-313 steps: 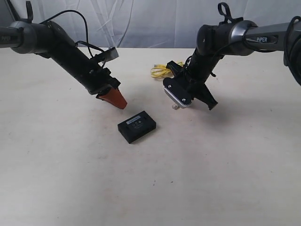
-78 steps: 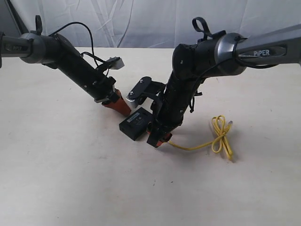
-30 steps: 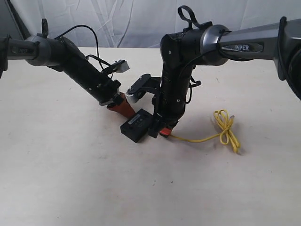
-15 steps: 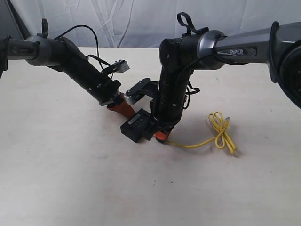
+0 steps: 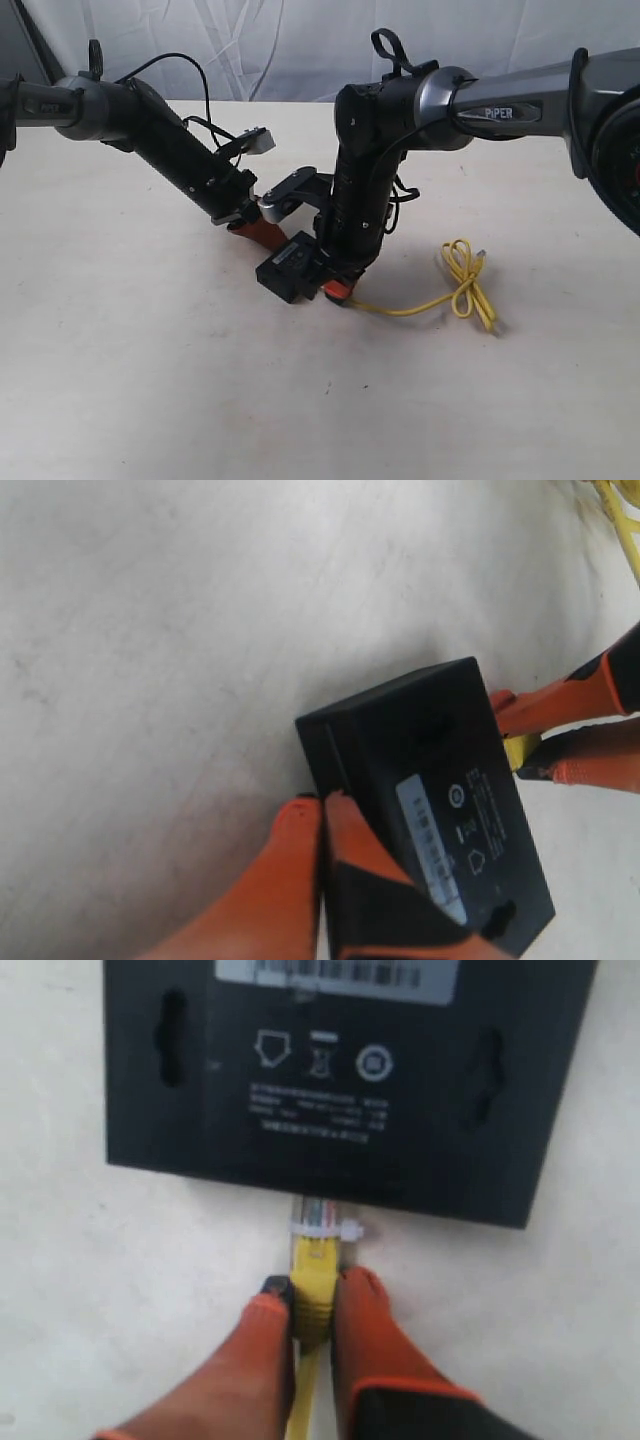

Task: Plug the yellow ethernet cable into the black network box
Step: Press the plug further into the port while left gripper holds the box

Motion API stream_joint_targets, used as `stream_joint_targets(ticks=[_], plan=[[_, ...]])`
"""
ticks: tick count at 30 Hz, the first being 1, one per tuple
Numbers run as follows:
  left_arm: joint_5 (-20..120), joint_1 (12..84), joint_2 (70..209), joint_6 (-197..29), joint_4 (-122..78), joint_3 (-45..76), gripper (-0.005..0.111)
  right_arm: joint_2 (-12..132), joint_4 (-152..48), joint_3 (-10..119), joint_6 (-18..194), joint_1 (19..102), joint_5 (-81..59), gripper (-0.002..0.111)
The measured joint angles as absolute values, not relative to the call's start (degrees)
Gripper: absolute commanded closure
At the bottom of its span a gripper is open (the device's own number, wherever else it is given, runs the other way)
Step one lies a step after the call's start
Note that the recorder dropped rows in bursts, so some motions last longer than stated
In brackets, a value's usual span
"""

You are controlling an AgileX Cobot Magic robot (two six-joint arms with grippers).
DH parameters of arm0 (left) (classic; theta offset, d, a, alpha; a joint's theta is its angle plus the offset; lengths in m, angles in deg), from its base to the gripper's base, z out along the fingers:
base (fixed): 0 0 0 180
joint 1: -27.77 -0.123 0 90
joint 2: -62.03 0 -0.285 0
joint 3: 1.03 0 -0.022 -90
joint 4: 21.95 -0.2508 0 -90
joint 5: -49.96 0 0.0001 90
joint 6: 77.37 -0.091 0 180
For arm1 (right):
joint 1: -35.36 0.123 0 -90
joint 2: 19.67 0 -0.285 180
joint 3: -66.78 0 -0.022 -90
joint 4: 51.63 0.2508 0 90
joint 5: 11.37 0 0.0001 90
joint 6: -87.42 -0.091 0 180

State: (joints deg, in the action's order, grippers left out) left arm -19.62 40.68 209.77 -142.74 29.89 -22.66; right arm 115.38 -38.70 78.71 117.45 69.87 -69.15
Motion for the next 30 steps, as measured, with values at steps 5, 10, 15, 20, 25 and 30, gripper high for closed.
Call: stream_joint_targets(ticks=[5, 10, 15, 20, 25, 30], plan=[[-19.6, 40.7, 209.8, -142.7, 29.9, -22.7, 0.107, 115.4, -38.9, 78.7, 117.2, 69.9, -68.7, 0.109], [-19.6, 40.7, 209.8, -142.7, 29.9, -22.7, 0.107, 115.4, -39.0, 78.7, 117.0, 69.9, -68.4, 0.109], [-19.6, 40.7, 209.8, -142.7, 29.9, -22.7, 0.107, 115.4, -39.0, 78.7, 117.0, 69.9, -68.4, 0.109], [-19.6, 40.7, 209.8, -142.7, 29.9, -22.7, 0.107, 115.4, -39.4, 78.7, 116.8, 69.9, -68.8, 0.109], [-19.6, 40.7, 209.8, -142.7, 29.9, -22.7, 0.107, 115.3, -41.8, 78.7, 115.7, 69.9, -69.0, 0.109], [-19.6, 40.7, 209.8, -142.7, 29.9, -22.7, 0.107, 115.3, -42.0, 78.7, 115.3, 69.9, -69.1, 0.109]])
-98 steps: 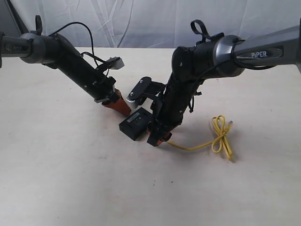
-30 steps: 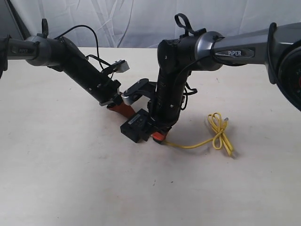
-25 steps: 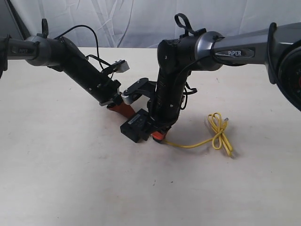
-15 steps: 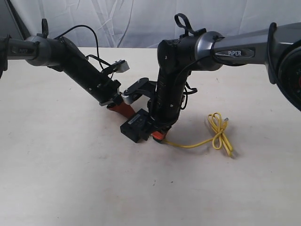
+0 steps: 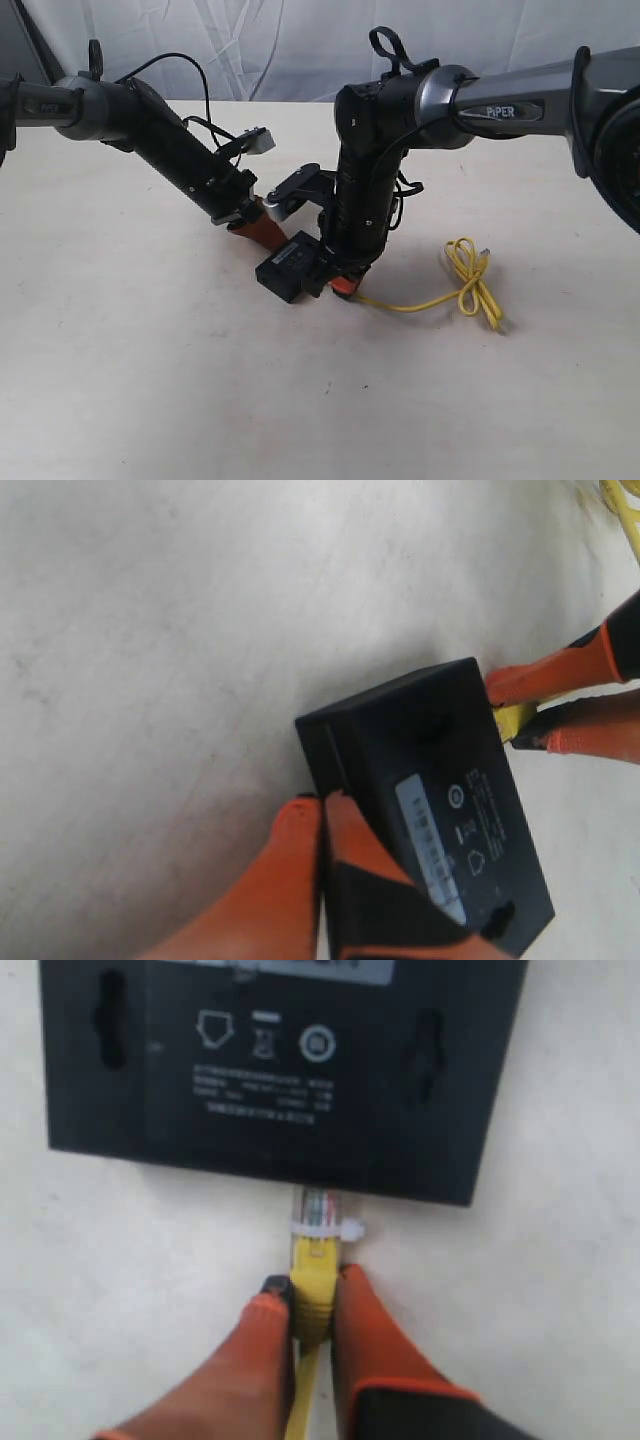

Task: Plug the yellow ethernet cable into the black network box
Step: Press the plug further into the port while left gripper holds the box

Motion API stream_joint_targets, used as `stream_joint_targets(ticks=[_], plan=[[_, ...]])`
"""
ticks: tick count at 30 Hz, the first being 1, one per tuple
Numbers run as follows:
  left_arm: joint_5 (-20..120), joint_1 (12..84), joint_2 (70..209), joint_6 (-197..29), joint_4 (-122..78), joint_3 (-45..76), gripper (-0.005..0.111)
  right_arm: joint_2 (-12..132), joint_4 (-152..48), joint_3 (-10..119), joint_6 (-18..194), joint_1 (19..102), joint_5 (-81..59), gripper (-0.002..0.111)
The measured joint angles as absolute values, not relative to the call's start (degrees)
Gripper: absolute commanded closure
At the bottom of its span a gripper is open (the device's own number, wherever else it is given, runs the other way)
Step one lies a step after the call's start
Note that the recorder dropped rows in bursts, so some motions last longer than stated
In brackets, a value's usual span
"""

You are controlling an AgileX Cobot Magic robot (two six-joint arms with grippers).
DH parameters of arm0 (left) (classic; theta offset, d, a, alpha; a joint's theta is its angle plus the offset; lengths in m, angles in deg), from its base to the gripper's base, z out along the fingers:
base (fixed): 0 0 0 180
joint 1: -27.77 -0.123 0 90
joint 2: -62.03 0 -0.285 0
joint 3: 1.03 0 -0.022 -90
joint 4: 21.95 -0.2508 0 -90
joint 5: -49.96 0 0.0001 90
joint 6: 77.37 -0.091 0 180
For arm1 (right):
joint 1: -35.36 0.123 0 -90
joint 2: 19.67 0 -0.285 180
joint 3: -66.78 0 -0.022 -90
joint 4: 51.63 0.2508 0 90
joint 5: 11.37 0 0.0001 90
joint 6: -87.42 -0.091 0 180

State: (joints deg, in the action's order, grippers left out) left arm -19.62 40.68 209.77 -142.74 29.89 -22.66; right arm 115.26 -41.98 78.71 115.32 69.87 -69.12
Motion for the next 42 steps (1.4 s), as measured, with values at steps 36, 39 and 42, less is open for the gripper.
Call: stream_joint_targets(ticks=[36, 39, 42], plan=[[-19.4, 40.7, 209.8, -142.7, 29.9, -22.7, 0.107, 114.5, -37.8, 78.7, 114.6, 69.9, -68.1, 0.109], [-19.4, 40.7, 209.8, -142.7, 29.9, -22.7, 0.107, 114.5, -37.5, 78.7, 114.6, 69.9, -68.0, 0.109], [-19.3, 40.7, 209.8, -142.7, 29.9, -22.7, 0.107, 114.5, -37.7, 78.7, 113.9, 69.9, -67.8, 0.109]])
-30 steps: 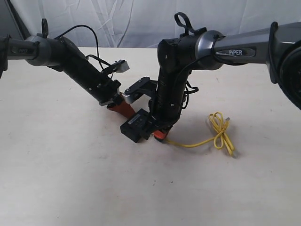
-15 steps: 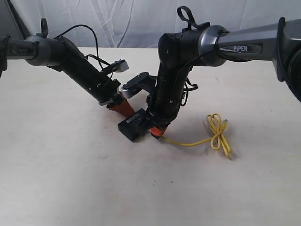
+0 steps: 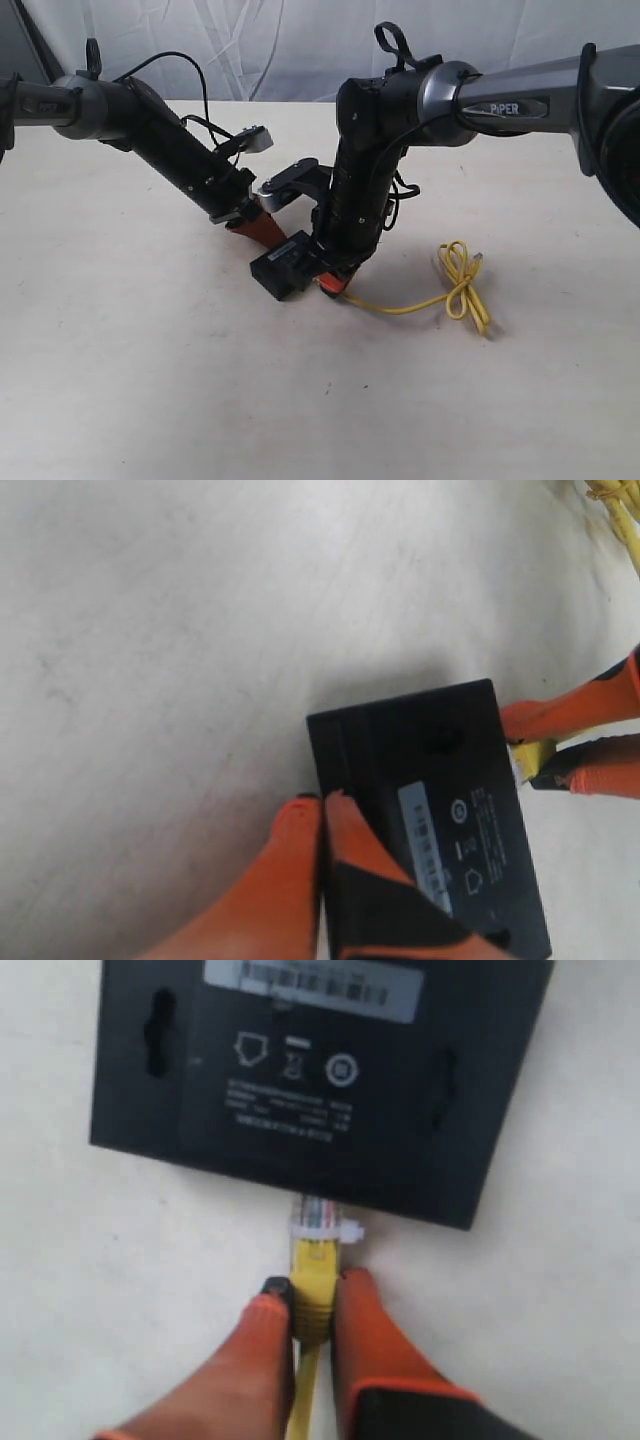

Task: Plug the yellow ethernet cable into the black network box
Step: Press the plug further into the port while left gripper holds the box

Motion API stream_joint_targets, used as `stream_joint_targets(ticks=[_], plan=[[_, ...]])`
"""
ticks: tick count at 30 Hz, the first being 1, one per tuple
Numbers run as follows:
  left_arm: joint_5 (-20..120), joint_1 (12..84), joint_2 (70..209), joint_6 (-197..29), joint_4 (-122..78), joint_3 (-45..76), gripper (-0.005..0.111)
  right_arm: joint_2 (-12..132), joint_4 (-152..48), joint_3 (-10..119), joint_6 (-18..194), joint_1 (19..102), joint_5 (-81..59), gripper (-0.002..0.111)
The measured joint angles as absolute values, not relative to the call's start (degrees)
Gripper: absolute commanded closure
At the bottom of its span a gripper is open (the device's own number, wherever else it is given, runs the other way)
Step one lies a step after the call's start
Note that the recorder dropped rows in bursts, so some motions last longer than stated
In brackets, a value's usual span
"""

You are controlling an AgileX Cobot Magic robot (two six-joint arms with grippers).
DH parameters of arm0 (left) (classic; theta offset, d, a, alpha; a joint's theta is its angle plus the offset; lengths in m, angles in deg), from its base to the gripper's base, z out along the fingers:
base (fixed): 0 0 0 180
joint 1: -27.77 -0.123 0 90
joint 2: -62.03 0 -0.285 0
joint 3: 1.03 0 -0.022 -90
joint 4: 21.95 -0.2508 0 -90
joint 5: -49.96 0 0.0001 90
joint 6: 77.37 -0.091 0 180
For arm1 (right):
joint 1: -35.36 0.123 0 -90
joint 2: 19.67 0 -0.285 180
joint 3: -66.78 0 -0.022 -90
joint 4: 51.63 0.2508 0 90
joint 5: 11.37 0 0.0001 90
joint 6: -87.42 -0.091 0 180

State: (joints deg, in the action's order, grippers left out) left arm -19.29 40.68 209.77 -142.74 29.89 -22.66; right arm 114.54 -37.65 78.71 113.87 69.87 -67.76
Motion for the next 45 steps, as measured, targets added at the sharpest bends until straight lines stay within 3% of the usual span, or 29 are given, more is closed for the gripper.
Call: stream_joint_targets(ticks=[45], plan=[[-16.9, 41.4, 209.8, -145.3, 32.0, -22.7, 0.107, 114.7, -43.3, 81.7, 111.0, 69.3, -68.7, 0.109]])
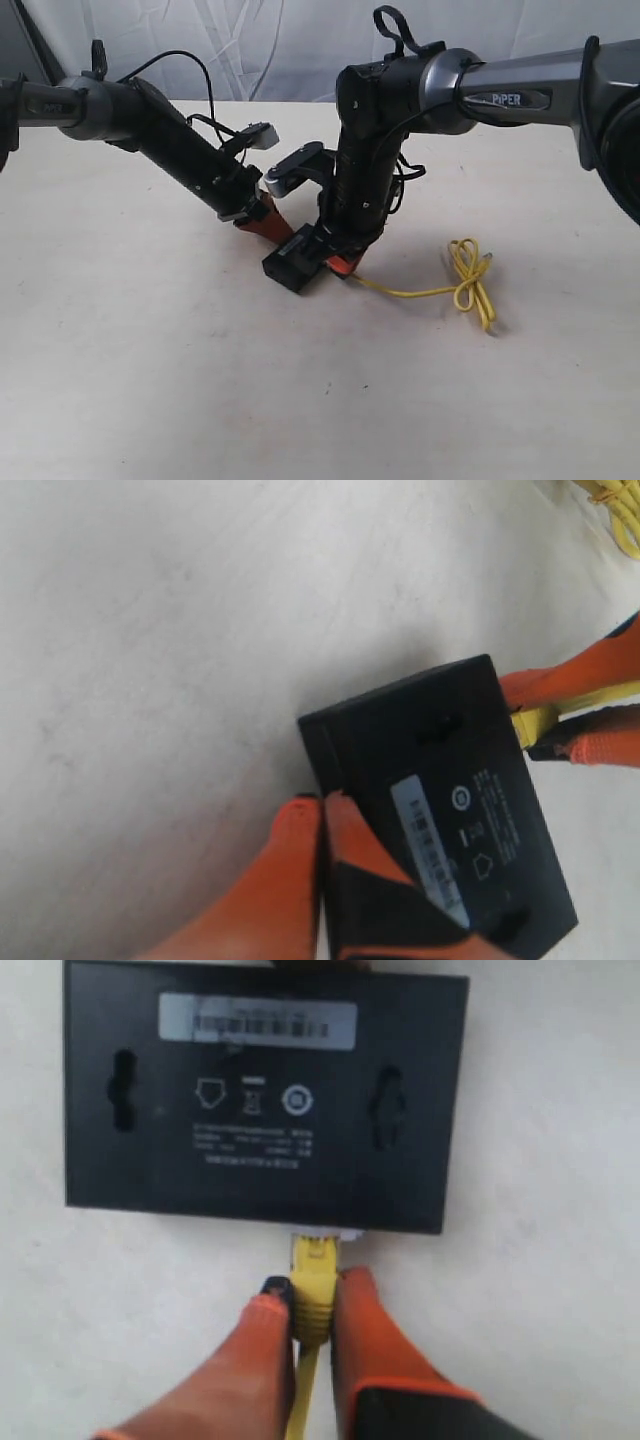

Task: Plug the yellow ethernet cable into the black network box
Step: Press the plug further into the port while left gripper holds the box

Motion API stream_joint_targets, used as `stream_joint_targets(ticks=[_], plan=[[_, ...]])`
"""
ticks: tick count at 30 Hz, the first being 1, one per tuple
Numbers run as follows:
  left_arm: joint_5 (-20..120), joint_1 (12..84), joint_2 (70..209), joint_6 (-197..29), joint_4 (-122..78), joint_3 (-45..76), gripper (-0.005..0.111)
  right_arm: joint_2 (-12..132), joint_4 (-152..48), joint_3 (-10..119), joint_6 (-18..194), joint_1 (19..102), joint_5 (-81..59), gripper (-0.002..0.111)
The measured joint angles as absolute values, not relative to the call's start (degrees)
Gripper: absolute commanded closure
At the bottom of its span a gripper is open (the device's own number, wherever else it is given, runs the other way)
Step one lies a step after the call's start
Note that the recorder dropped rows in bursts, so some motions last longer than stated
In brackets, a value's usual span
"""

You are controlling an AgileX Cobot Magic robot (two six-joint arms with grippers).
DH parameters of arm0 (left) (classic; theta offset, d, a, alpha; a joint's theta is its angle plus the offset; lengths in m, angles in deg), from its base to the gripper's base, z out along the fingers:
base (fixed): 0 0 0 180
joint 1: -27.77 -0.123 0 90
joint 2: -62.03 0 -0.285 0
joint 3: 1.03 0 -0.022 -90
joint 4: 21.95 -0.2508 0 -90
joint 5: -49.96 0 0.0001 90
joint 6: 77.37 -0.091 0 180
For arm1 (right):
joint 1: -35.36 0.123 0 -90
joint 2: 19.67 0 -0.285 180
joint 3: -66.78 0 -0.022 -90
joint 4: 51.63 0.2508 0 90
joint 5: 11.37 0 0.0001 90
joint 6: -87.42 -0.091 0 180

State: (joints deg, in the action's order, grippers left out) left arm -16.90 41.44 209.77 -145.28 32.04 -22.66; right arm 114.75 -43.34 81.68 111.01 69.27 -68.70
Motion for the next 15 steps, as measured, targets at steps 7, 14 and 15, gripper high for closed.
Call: stream_joint_targets(ticks=[7, 14, 15], plan=[[-17.9, 41.3, 209.8, -145.2, 31.2, -22.7, 0.107, 114.7, -45.7, 81.7, 111.1, 69.3, -68.7, 0.109], [-19.2, 40.6, 209.8, -141.3, 30.0, -22.7, 0.107, 114.7, -46.7, 82.2, 111.2, 69.3, -68.0, 0.109], [-19.3, 40.4, 209.8, -141.1, 29.9, -22.7, 0.107, 114.7, -46.8, 82.2, 111.2, 69.3, -67.9, 0.109]])
